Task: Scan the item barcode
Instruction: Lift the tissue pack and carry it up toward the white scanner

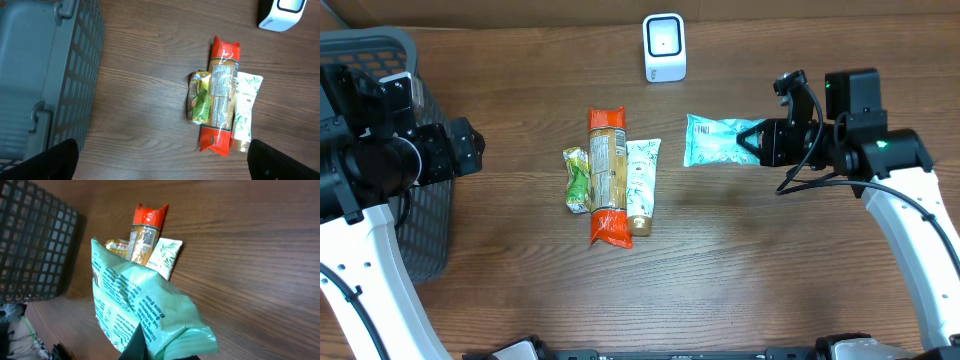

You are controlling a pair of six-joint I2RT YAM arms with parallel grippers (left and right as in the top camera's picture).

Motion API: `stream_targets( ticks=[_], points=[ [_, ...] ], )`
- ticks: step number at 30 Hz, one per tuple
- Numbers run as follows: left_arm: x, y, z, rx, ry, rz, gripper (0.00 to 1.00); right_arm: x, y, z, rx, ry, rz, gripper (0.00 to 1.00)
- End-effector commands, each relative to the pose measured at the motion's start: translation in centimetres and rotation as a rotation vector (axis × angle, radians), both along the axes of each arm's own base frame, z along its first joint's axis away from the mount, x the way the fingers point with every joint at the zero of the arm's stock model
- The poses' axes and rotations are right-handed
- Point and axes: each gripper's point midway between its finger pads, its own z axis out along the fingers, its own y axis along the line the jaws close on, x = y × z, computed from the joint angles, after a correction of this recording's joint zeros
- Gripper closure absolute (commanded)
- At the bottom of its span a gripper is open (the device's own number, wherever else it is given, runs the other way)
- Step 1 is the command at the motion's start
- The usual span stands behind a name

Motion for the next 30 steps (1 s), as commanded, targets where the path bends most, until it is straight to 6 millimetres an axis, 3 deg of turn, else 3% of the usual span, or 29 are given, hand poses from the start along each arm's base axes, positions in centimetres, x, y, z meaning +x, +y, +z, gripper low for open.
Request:
stream_targets(
  ticks=[1,3,8,10,13,17,20,26,30],
  points=[
    [0.1,0.0,0.1,0.003,-0.003,-0.017,0.00,1.0,-0.7,3.5,-0.035,-0.095,-0.045,0.96],
    [0.1,0.0,0.1,0.004,-0.003,-0.017,0.00,1.6,-1.5,4.3,-0.074,-0.108,-0.103,0.96],
    [0.1,0.0,0.1,0.004,-0.003,-0.017,0.01,3.7,-3.3,8.6,-0.220,-0.215,-0.241,0.96],
    [0.1,0.0,0.1,0.003,-0.003,-0.017,0.00,5.0,-3.5,10.3,-0.284,-0.259,-0.285,0.96],
    [0.1,0.0,0.1,0.003,-0.003,-0.017,0.01,7.4,-3.3,11.2,-0.387,-0.307,-0.336,0.96],
    [0.1,0.0,0.1,0.003,-0.003,-0.017,0.01,11.9,-2.3,10.5,-0.594,-0.419,-0.366,0.96],
    [0.1,0.0,0.1,0.003,-0.002,-0.017,0.00,15.4,-1.1,8.8,-0.826,-0.533,-0.341,0.96],
    [0.1,0.0,0.1,0.003,-0.002,-0.017,0.00,20.3,1.3,5.6,-1.293,-0.701,-0.171,0.96],
    [0.1,0.0,0.1,0.003,-0.002,-0.017,0.01,22.9,3.5,3.4,-1.419,-0.794,-0.059,0.96]
  ],
)
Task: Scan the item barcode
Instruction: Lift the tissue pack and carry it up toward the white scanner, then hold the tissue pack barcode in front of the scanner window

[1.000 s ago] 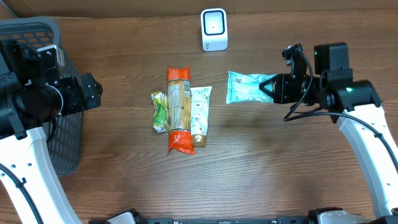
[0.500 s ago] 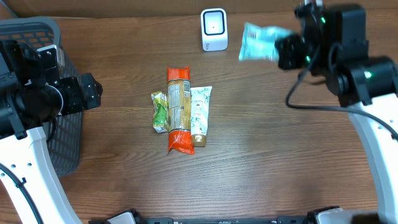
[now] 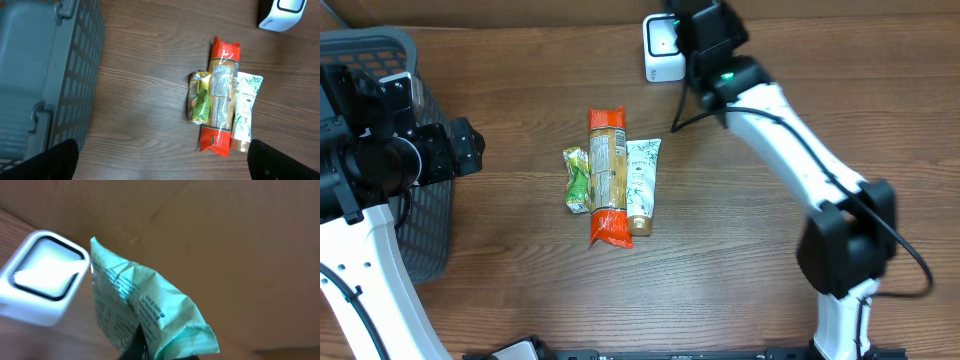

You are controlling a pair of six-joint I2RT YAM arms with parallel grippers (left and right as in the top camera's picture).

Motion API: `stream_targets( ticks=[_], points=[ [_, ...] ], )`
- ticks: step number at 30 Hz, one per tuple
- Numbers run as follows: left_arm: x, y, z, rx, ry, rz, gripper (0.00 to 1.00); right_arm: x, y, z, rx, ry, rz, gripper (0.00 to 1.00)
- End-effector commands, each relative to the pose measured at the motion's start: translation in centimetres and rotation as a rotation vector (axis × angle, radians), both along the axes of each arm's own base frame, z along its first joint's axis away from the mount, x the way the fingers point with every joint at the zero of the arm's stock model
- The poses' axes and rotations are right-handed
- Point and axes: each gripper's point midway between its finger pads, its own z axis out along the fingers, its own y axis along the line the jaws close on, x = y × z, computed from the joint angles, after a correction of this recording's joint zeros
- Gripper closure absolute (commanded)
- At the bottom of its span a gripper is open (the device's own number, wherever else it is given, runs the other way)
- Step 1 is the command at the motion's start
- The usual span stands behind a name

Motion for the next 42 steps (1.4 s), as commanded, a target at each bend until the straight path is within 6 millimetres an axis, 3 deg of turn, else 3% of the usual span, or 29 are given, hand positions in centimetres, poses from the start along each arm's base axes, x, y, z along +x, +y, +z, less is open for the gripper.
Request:
stream_targets(
  ticks=[1,7,11,14,21,26,42],
  points=[
    [0.1,0.0,0.1,0.003,-0.003,-0.017,0.01,1.3,-0.8,1.1,-0.316,-0.031,0.012,0.96],
    [0.2,0.0,0.0,0.002,0.000,-0.017,0.01,4.2,1.1,-0.5,-0.492,-0.115,0.078,0.96],
    [0.2,0.0,0.0,0.002,0.000,-0.017,0.00,5.1,2.2,-2.8,-0.612,-0.093,0.158,0.96],
    [0.2,0.0,0.0,0.002,0.000,-0.017,0.01,5.2,3.1,-3.8,-0.610,-0.089,0.193,0.96],
    [0.2,0.0,0.0,0.002,0.000,-0.017,0.00,5.1,5.5,-3.4,-0.585,-0.136,0.272,0.96],
    [0.2,0.0,0.0,0.002,0.000,-0.017,0.01,5.2,6.0,-3.2,-0.573,-0.155,0.295,0.96],
    [0.2,0.0,0.0,0.002,0.000,-0.017,0.00,5.7,6.7,-6.5,-0.581,-0.125,0.331,0.96]
  ],
)
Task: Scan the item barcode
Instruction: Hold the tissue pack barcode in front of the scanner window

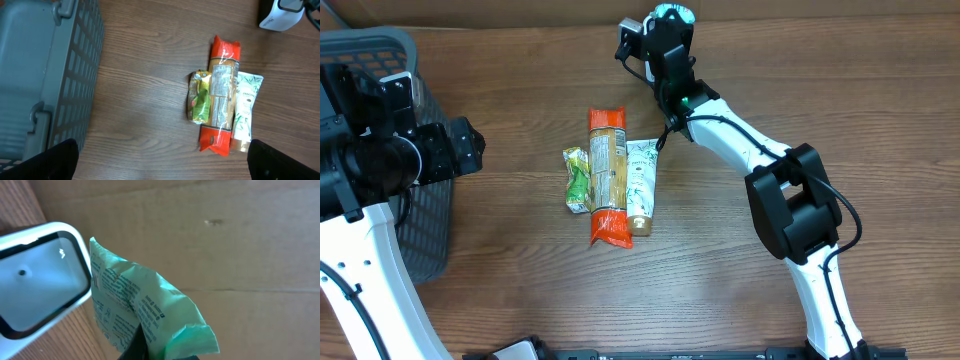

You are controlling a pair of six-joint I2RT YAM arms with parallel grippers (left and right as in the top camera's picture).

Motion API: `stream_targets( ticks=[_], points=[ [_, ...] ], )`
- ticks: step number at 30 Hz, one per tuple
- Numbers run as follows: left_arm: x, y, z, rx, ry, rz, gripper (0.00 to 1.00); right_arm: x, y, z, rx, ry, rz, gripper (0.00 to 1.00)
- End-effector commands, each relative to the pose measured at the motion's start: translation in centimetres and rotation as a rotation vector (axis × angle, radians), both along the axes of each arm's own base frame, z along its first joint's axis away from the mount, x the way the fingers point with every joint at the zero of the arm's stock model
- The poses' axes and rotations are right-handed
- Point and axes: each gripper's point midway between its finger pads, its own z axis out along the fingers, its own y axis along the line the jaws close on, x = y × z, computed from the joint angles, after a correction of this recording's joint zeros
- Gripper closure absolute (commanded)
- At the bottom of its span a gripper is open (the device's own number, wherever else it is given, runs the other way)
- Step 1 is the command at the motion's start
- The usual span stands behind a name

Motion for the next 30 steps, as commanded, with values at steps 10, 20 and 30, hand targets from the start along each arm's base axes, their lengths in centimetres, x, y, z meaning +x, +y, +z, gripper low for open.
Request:
stream_targets(
  ticks=[10,20,30],
  points=[
    [0.1,0.0,0.1,0.003,-0.003,-0.017,0.00,0.8,0.4,-1.4,0.013,-0.027,-0.005,0.96],
    [0.1,0.0,0.1,0.003,-0.003,-0.017,0.00,0.8,0.3,-1.8,-0.006,-0.027,-0.005,0.96],
    [0.1,0.0,0.1,0.003,-0.003,-0.017,0.00,1.0,-0.1,-2.5,-0.048,-0.002,0.003,0.96]
  ],
)
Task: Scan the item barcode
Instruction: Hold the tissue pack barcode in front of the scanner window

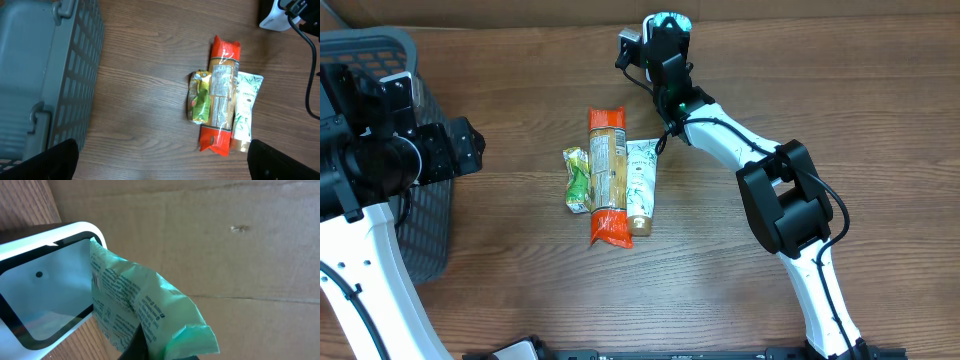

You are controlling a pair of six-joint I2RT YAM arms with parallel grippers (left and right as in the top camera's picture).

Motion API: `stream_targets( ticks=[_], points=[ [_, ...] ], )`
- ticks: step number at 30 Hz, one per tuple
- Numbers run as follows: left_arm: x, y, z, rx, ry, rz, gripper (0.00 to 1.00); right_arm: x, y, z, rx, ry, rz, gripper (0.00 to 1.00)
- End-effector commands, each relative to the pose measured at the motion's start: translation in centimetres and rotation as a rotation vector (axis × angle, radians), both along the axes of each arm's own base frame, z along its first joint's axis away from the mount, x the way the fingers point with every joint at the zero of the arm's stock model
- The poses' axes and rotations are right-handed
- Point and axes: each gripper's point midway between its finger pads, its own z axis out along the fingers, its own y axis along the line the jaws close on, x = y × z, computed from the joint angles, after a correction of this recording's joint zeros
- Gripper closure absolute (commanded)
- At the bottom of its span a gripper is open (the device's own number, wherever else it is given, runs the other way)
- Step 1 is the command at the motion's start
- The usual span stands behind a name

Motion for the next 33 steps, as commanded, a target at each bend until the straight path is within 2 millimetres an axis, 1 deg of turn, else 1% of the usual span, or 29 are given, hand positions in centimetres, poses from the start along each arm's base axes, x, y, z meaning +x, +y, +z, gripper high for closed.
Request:
stream_targets(
  ticks=[1,5,8,11,15,17,21,24,27,30,31,32,33],
  points=[
    [0.1,0.0,0.1,0.003,-0.003,-0.017,0.01,0.2,-0.3,-0.6,-0.019,0.027,0.001,0.96],
    [0.1,0.0,0.1,0.003,-0.002,-0.017,0.00,-0.4,-0.3,-2.7,-0.062,0.111,0.013,0.96],
    [0.1,0.0,0.1,0.003,-0.002,-0.017,0.00,-0.4,0.1,-2.2,-0.056,0.092,0.013,0.96],
    [0.1,0.0,0.1,0.003,-0.002,-0.017,0.00,-0.1,0.4,0.1,-0.016,-0.004,-0.012,0.96],
    [0.1,0.0,0.1,0.003,-0.002,-0.017,0.00,0.0,0.6,3.7,-0.053,-0.138,-0.027,0.96],
    [0.1,0.0,0.1,0.003,-0.002,-0.017,0.00,-0.2,0.7,5.1,-0.056,-0.177,-0.034,0.96],
    [0.1,0.0,0.1,0.003,-0.002,-0.017,0.01,-0.7,1.0,6.5,-0.051,-0.187,-0.037,0.96],
    [0.1,0.0,0.1,0.003,-0.002,-0.017,0.00,-1.0,0.6,7.5,-0.051,-0.182,-0.053,0.96],
    [0.1,0.0,0.1,0.003,-0.002,-0.017,0.00,-1.8,0.5,8.1,-0.051,-0.115,-0.046,0.96],
    [0.1,0.0,0.1,0.003,-0.002,-0.017,0.00,-3.2,0.5,9.2,0.014,-0.025,-0.012,0.96],
    [0.1,0.0,0.1,0.003,-0.002,-0.017,0.00,-3.6,0.2,9.9,0.046,-0.007,-0.007,0.96],
    [0.1,0.0,0.1,0.003,-0.002,-0.017,0.00,-4.2,0.0,11.1,0.092,0.002,-0.006,0.96],
    [0.1,0.0,0.1,0.003,-0.002,-0.017,0.00,-4.9,-0.6,13.1,0.150,-0.012,-0.016,0.96]
  ],
)
